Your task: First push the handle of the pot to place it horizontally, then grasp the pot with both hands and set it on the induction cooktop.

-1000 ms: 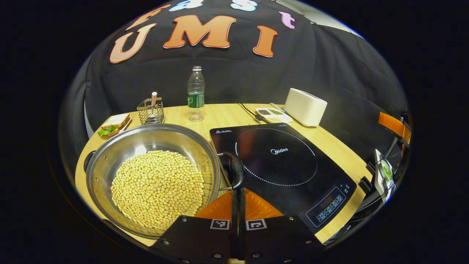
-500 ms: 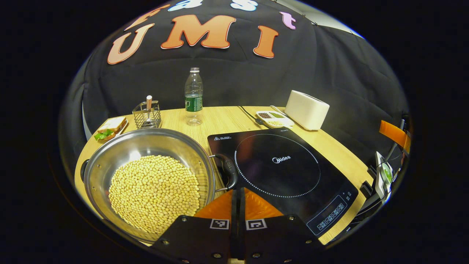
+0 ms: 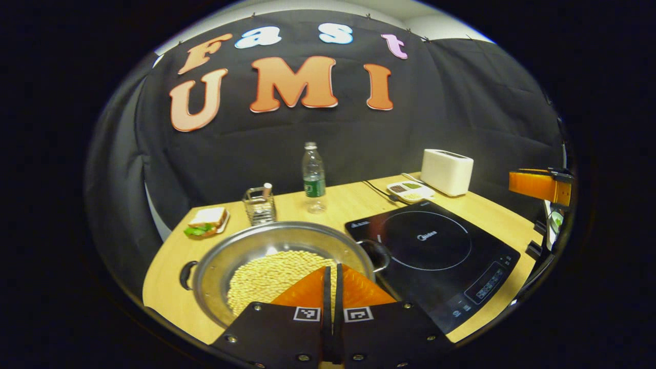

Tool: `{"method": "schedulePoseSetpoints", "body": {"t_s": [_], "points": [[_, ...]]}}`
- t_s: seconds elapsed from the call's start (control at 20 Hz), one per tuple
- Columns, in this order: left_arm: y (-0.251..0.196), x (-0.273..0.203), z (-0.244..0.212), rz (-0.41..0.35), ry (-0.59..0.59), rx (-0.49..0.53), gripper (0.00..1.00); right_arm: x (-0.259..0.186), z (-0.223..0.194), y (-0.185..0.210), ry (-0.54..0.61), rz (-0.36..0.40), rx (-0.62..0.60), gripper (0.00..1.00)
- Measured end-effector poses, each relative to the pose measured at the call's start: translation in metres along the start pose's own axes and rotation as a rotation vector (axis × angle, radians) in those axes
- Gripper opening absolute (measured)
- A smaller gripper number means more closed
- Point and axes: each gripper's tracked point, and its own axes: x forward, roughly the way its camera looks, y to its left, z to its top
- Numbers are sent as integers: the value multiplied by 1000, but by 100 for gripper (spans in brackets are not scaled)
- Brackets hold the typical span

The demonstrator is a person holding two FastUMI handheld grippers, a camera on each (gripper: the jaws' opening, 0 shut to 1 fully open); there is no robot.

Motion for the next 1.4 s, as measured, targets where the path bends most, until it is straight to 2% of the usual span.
{"method": "schedulePoseSetpoints", "body": {"t_s": [0.05, 0.15, 0.2, 0.3, 0.35, 0.4, 0.45, 0.5, 0.55, 0.7, 0.75, 0.9, 1.1, 1.25, 1.3, 1.35, 1.4], "points": [[20, -6, 4, 27, -24, -11, 2, 5, -3, 15, 6, 15, 1, 95], [70, -16, 8, 120, -62, -18, 3, 16, -9, 46, 21, 44, 0, 95], [92, -21, 5, 155, -69, -19, 18, 21, -13, 61, 30, 57, -5, 95], [125, -29, -1, 198, -75, -43, 29, 34, -22, 90, 57, 80, -16, 95], [136, -31, -5, 201, -74, -60, 30, 40, -27, 102, 68, 88, -19, 95], [147, -32, -9, 199, -72, -78, 51, 46, -29, 111, 76, 89, -19, 95], [156, -31, -16, 198, -64, -90, 60, 52, -31, 119, 80, 87, -20, 95], [166, -27, -25, 200, -44, -93, 80, 59, -33, 124, 86, 78, -23, 95], [176, -22, -36, 209, -18, -95, 87, 67, -37, 129, 95, 68, -28, 95], [197, -8, -60, 220, 46, -125, 92, 88, -59, 143, 163, 56, -40, 96], [199, -8, -65, 211, 53, -139, 89, 94, -69, 149, 188, 55, -49, 95], [210, 13, -72, 186, 56, -169, 88, 113, -93, 160, 256, 52, -72, 96], [210, 40, -89, 125, 116, -232, 88, 131, -115, 171, 325, 49, -62, 96], [206, 50, -93, 100, 133, -215, 88, 137, -121, 176, 347, 60, -50, 96], [204, 54, -95, 94, 147, -205, 91, 138, -122, 177, 353, 60, -50, 95], [199, 56, -94, 74, 154, -210, 88, 140, -120, 176, 344, 51, -52, 90], [202, 55, -96, 89, 176, -202, 74, 142, -122, 174, 349, 43, -57, 87]]}}
